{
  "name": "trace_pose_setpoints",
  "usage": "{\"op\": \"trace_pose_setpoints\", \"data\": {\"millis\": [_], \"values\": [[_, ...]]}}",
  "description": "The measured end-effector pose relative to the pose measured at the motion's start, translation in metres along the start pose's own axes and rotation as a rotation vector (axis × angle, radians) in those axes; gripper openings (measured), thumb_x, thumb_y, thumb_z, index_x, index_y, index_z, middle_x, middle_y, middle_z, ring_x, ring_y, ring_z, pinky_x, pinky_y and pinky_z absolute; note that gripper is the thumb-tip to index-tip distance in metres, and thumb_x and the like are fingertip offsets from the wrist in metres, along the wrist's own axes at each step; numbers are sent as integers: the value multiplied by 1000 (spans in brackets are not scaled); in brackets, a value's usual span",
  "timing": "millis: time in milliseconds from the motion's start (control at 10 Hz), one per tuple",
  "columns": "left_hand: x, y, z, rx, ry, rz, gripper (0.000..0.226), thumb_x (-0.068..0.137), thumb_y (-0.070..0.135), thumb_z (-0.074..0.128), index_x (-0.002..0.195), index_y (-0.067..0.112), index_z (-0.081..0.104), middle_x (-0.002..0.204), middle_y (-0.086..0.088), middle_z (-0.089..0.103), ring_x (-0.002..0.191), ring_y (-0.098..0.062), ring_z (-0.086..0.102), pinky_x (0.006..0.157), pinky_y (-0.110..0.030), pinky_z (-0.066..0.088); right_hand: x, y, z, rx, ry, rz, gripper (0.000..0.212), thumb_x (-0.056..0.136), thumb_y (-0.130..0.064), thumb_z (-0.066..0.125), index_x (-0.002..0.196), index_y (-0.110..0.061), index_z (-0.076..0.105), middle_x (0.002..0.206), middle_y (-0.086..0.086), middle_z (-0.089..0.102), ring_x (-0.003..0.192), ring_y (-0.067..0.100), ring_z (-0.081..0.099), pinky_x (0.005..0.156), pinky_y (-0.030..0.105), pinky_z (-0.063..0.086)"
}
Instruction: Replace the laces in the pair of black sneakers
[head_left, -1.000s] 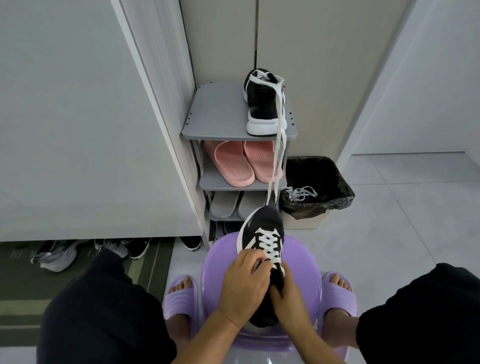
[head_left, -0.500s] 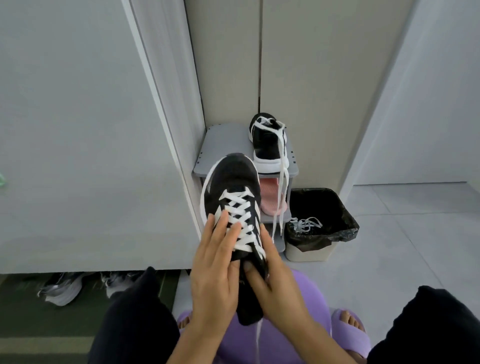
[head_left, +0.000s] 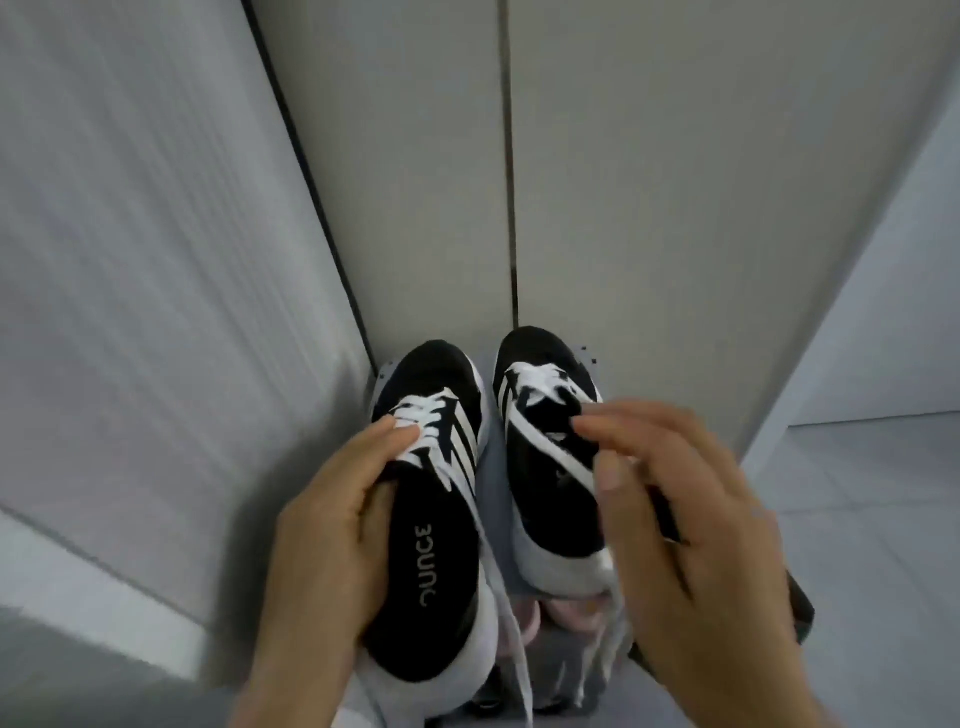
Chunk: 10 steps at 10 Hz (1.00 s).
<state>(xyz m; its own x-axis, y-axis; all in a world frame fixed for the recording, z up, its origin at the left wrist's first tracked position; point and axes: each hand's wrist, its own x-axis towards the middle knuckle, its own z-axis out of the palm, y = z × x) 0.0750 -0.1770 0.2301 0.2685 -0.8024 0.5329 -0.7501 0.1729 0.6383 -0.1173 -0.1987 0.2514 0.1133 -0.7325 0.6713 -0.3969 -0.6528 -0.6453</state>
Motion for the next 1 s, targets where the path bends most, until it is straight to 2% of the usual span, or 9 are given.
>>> {"op": "trace_pose_setpoints", "data": {"millis": [100, 200, 300, 500, 600, 700, 800, 900, 1000], "values": [[25, -10, 14, 47, -18, -18, 44, 75, 6, 45, 110, 22, 66, 117, 13, 58, 108, 16, 47, 92, 6, 27, 37, 36, -1, 88, -180, 447, 21, 85, -62, 35, 101, -53, 45, 107, -29, 50, 98, -9, 52, 82, 10, 43], [48, -14, 29, 88, -81, -37, 41, 77, -2, 47, 110, 9, 68, 117, 6, 57, 110, 6, 46, 95, 5, 26, 55, 60, 12, 152, -430, 773, 64, 69, -69, 40, 128, -43, 41, 129, -16, 49, 117, 2, 49, 99, 29, 43], [57, -17, 38, 120, -148, -111, 40, 80, -6, 48, 113, 8, 67, 122, 6, 53, 114, 3, 43, 97, 4, 23, 64, 59, 24, 155, -512, 896, 59, 89, -44, 51, 139, -18, 37, 139, -2, 43, 131, 18, 41, 105, 30, 37], [72, -2, 34, 125, -341, -269, 44, 85, -11, 53, 122, 12, 62, 131, 10, 48, 118, -5, 47, 96, 6, 18, 70, 37, 36, 158, -559, 1039, 59, 98, -10, 41, 149, -12, 12, 157, -2, 4, 145, 10, 2, 112, 18, 6], [72, 2, 28, 115, -380, -287, 49, 83, -15, 51, 124, 11, 60, 133, 10, 42, 120, 4, 40, 95, 8, 19, 76, 32, 39, 193, -497, 1097, 55, 99, -10, 38, 149, -13, 15, 157, -2, 6, 144, 10, 4, 113, 20, 6], [74, 1, 27, 112, -436, -301, 56, 82, -16, 50, 130, 11, 53, 139, 8, 36, 127, 0, 33, 99, 6, 17, 82, 27, 44, 150, -484, 1073, 54, 100, -12, 37, 149, -13, 16, 157, -2, 7, 144, 9, 4, 113, 19, 5], [82, 10, 21, 79, -517, -362, 67, 88, -11, 46, 138, 29, 28, 144, 16, 25, 132, 0, 31, 98, 6, 16, 88, 25, 43, 126, -519, 1062, 53, 100, -14, 36, 149, -14, 15, 157, -2, 7, 144, 10, 4, 112, 19, 5], [81, 14, 18, 113, -535, -385, 75, 92, -2, 47, 136, 39, 4, 153, 12, 13, 137, -1, 18, 107, -6, 17, 89, 28, 42, 107, -547, 1072, 56, 99, -14, 40, 149, -13, 14, 158, 1, 6, 145, 12, 5, 111, 19, 5], [71, 33, 18, 105, -401, -471, 79, 84, -6, 53, 141, 25, 8, 154, -6, 21, 142, -19, 23, 112, -24, 16, 96, 29, 37, 138, -586, 1127, 64, 94, -15, 52, 148, -11, 18, 157, 3, 9, 144, 15, 11, 115, 25, 12]]}}
